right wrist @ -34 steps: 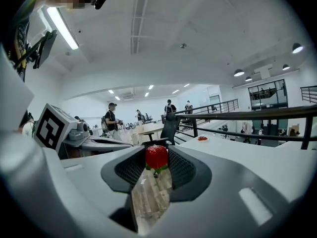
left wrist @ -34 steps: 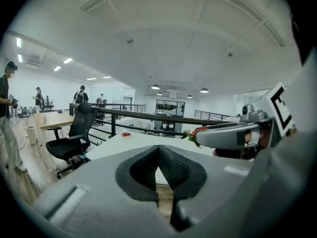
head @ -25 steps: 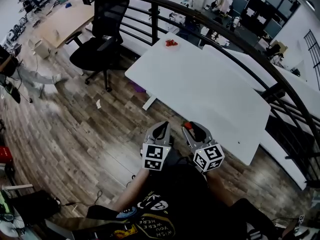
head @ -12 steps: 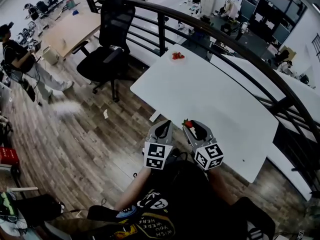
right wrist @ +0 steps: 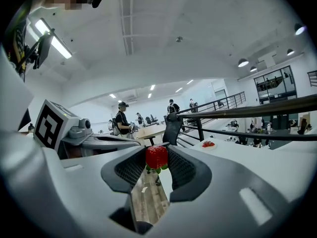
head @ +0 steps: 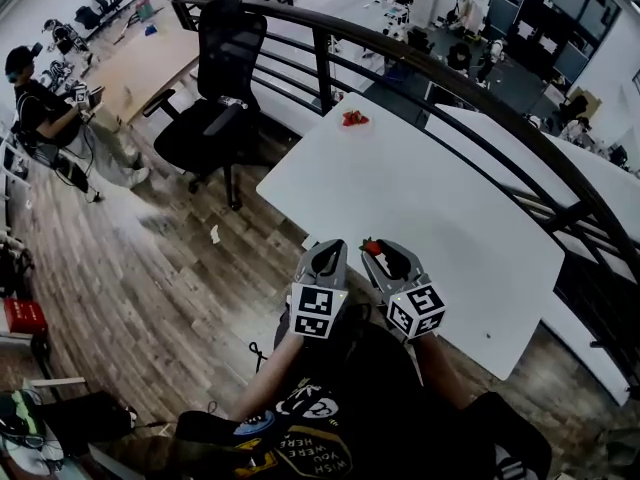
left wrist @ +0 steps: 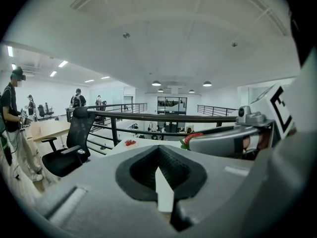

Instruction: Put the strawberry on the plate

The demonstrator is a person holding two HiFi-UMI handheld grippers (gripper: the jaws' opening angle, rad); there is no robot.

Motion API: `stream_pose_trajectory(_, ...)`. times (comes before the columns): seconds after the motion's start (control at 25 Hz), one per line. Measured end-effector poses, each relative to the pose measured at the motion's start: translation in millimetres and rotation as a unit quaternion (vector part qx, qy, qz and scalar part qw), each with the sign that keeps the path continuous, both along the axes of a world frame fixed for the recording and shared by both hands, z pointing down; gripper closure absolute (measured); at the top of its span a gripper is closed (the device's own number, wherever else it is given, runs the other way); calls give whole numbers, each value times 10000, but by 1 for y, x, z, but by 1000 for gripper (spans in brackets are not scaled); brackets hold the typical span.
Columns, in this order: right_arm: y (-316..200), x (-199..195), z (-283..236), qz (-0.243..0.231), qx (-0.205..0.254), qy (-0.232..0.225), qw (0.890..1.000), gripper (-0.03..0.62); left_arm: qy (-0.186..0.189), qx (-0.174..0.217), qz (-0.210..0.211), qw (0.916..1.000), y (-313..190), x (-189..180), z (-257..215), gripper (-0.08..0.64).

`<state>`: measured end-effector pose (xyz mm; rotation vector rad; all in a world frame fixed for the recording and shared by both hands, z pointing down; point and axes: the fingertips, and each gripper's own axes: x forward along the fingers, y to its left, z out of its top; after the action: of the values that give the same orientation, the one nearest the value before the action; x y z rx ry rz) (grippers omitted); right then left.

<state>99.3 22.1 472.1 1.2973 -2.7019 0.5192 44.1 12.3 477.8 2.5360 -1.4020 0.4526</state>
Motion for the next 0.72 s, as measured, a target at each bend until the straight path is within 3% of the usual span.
stream_pose_trajectory(0.36,-36,14,10,441,-247,22,9987,451,145,-219,374,9990,-48,17,13,555)
stream_pose_trajectory(0.72,-98,-16,10,613,-323,304,9971,451,251,-364,472,9979,-115,-22,16,555)
